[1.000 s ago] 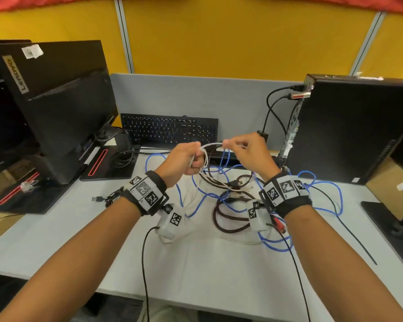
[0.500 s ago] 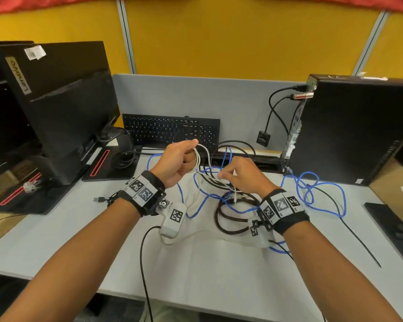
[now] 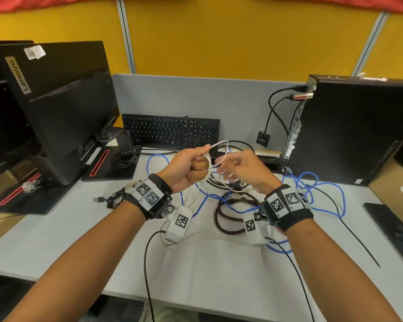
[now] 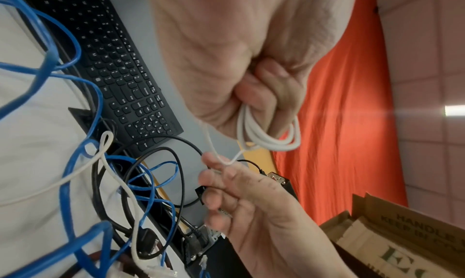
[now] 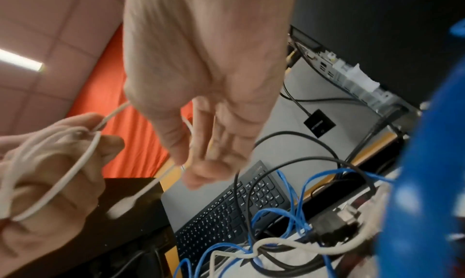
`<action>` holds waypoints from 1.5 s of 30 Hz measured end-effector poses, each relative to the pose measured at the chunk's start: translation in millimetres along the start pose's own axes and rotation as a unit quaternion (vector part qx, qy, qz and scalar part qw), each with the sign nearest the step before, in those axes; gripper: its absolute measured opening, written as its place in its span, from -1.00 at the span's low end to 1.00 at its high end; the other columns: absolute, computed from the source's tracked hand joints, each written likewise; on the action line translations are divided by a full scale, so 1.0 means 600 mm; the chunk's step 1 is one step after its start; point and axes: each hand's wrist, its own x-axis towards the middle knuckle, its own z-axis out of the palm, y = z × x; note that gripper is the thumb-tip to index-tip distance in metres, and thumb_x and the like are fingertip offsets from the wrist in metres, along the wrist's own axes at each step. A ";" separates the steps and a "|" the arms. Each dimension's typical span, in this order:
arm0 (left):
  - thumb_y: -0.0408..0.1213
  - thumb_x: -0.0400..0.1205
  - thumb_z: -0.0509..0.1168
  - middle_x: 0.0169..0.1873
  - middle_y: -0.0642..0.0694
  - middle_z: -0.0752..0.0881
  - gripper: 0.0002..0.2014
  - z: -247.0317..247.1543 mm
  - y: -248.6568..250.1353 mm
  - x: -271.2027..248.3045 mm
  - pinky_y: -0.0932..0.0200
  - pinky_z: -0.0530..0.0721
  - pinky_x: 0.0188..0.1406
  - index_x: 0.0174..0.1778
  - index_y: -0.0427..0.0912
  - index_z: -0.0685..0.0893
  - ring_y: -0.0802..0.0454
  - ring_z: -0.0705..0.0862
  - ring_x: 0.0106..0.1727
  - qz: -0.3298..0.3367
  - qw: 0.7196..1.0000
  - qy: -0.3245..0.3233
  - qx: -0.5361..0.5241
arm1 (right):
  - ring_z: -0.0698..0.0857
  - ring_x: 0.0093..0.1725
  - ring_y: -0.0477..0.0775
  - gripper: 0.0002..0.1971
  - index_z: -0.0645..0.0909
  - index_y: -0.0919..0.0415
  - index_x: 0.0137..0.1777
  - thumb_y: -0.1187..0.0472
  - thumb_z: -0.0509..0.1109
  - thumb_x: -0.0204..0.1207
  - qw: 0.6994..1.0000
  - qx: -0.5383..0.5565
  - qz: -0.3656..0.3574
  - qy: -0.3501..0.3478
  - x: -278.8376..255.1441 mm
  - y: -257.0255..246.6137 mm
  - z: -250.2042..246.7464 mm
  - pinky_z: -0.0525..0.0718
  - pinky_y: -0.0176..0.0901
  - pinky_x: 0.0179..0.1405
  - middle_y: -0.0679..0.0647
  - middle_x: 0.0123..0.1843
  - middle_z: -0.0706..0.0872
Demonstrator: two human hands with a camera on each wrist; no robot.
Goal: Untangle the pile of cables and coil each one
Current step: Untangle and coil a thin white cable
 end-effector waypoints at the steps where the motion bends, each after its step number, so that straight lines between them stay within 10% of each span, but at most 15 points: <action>1: -0.02 0.81 0.09 -0.60 0.09 0.22 -0.53 0.001 0.000 0.002 0.33 0.12 -0.69 -0.47 -0.03 0.35 0.18 0.16 -0.62 -0.006 1.000 0.011 -0.008 | 0.81 -0.13 -0.07 -0.77 0.80 0.14 0.10 0.44 0.42 0.60 0.999 -0.034 0.006 -0.014 -0.002 0.004 0.000 0.74 -0.24 -0.12 0.11 0.00 0.87; 5: -0.01 0.83 0.01 -0.59 0.07 0.22 -0.51 -0.008 0.000 0.003 0.35 0.11 -0.71 -0.44 -0.05 0.32 0.19 0.15 -0.62 -0.008 0.998 0.064 -0.021 | 0.82 0.02 -0.19 -0.74 0.70 0.05 0.23 0.37 0.48 0.62 0.996 0.036 -0.004 0.083 -0.009 0.015 -0.005 0.74 -0.34 0.00 0.05 0.08 0.83; 9: -0.08 0.85 0.00 -0.61 0.09 0.23 -0.53 -0.023 0.001 0.005 0.35 0.16 -0.75 -0.44 -0.04 0.28 0.20 0.17 -0.66 0.014 0.995 0.095 -0.025 | 0.86 0.11 0.16 -0.64 0.53 0.18 0.39 0.49 0.33 0.67 0.986 0.163 -0.009 0.040 -0.015 0.010 -0.002 0.79 0.01 0.10 0.21 0.11 0.86; 13: -0.13 0.86 0.00 -0.59 0.07 0.22 -0.54 -0.026 -0.001 0.007 0.31 0.15 -0.72 -0.43 -0.04 0.27 0.16 0.16 -0.63 0.027 0.985 0.171 0.020 | 0.80 -0.22 0.17 -0.40 0.40 0.00 0.55 0.56 0.25 0.63 0.959 0.281 -0.023 0.015 -0.016 0.003 0.003 0.80 -0.01 -0.18 0.30 0.02 0.85; 17: -0.14 0.86 0.00 -0.55 0.05 0.20 -0.55 -0.031 0.003 0.004 0.29 0.13 -0.67 -0.41 -0.04 0.27 0.14 0.14 -0.59 0.051 0.971 0.232 0.031 | 0.49 -0.50 -0.12 -0.57 0.76 -0.01 0.21 0.48 0.24 0.61 0.989 0.092 -0.067 0.093 -0.009 0.013 0.012 0.51 -0.25 -0.46 0.00 -0.37 0.69; 21: -0.11 0.85 0.03 -0.52 0.03 0.24 -0.58 -0.037 0.011 0.004 0.28 0.09 -0.64 -0.38 -0.05 0.32 0.14 0.16 -0.58 0.036 0.962 0.268 0.025 | 0.65 -0.42 0.02 -0.62 0.75 0.02 0.25 0.44 0.25 0.66 0.989 -0.073 -0.102 0.078 -0.012 0.028 0.028 0.69 -0.10 -0.35 0.01 -0.15 0.78; 25: -0.10 0.85 0.05 -0.58 0.05 0.28 -0.58 -0.034 0.011 0.005 0.32 0.11 -0.71 -0.38 -0.08 0.34 0.17 0.19 -0.65 0.008 0.969 0.245 0.018 | 0.67 -0.32 0.01 -0.39 0.43 -0.29 0.56 0.25 0.49 0.62 0.949 -0.268 -0.167 -0.010 -0.014 0.035 0.043 0.74 -0.21 -0.24 -0.12 0.07 0.59; 30: -0.11 0.85 0.02 -0.62 0.07 0.32 -0.56 -0.038 0.015 0.002 0.34 0.16 -0.74 -0.39 -0.08 0.36 0.19 0.24 -0.66 -0.001 0.975 0.222 -0.032 | 0.59 -0.04 -0.03 -0.64 0.67 -0.15 0.34 -0.02 0.55 0.55 0.855 -0.486 -0.145 -0.106 -0.011 0.038 0.055 0.44 -0.18 -0.22 -0.14 0.00 0.51; 35: -0.13 0.86 -0.02 -0.49 -0.02 0.48 -0.59 -0.045 0.019 -0.001 0.33 0.21 -0.62 -0.35 -0.07 0.37 0.13 0.35 -0.54 0.017 0.974 0.219 -0.050 | 0.63 0.01 0.08 -0.83 0.82 -0.03 0.08 -0.04 0.46 0.63 0.850 -0.495 -0.149 -0.102 -0.020 0.042 0.058 0.40 -0.15 -0.24 -0.10 -0.02 0.47; 41: -0.17 0.86 -0.02 -0.32 -0.20 0.77 -0.58 -0.069 0.021 0.002 0.32 0.43 -0.60 -0.35 -0.12 0.39 0.07 0.56 -0.53 0.058 0.946 0.284 -0.147 | 0.48 0.25 0.05 -0.65 0.75 0.16 0.00 -0.02 0.22 0.78 0.881 -0.405 -0.246 -0.009 -0.042 0.039 0.052 0.47 -0.09 -0.01 0.08 0.53 0.43; 45: -0.21 0.88 -0.05 0.05 -0.47 0.77 -0.63 -0.069 0.013 0.001 0.07 0.84 -0.15 -0.25 -0.20 0.38 -0.23 0.84 -0.11 0.096 0.931 0.282 -0.210 | 0.58 -0.08 0.00 -0.60 0.68 0.28 -0.12 0.07 0.17 0.82 0.911 -0.323 -0.257 -0.022 -0.050 0.025 0.061 0.60 -0.07 -0.06 0.04 -0.03 0.66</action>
